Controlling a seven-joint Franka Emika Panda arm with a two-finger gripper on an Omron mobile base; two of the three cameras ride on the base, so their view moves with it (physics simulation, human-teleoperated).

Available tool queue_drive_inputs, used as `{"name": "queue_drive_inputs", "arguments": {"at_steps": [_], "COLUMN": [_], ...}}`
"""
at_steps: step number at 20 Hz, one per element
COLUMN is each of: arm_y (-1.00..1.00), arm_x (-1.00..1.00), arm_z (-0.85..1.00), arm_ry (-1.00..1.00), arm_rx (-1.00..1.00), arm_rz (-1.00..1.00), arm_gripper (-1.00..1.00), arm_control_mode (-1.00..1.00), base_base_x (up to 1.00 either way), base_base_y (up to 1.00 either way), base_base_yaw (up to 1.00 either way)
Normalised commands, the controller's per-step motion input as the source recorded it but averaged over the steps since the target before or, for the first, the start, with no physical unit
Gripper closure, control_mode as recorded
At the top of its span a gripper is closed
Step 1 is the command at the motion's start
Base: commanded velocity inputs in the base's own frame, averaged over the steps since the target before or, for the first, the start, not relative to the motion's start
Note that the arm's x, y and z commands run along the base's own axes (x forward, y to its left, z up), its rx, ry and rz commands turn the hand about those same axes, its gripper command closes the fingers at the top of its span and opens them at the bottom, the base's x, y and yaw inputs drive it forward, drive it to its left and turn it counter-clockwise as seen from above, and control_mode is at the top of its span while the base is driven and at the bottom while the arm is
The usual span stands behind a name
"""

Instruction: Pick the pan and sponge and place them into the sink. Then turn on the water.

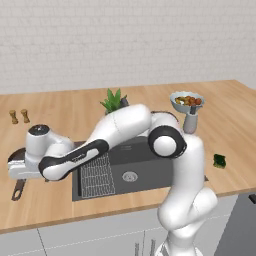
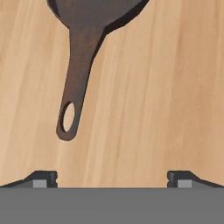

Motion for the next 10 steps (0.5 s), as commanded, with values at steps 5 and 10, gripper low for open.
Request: {"name": "queue_drive_inputs", "arguments": {"at_steps": [5,10], "arm_y": [0.52,0.35], "arm_x": [0.23,0.27], "arm_z": [0.00,0.00], "arm_ry": [0.00,0.01], "arm_rx": [-0.03,-0.02], "arm_rz": [-0.01,0.00], "arm_gripper": [-1.00,-1.00], "arm_control_mode": [-1.00,-1.00], "base_base_x": [0.00,0.00], "base_base_y": [0.00,0.00], "base_base_yaw": [0.00,0.00]}}
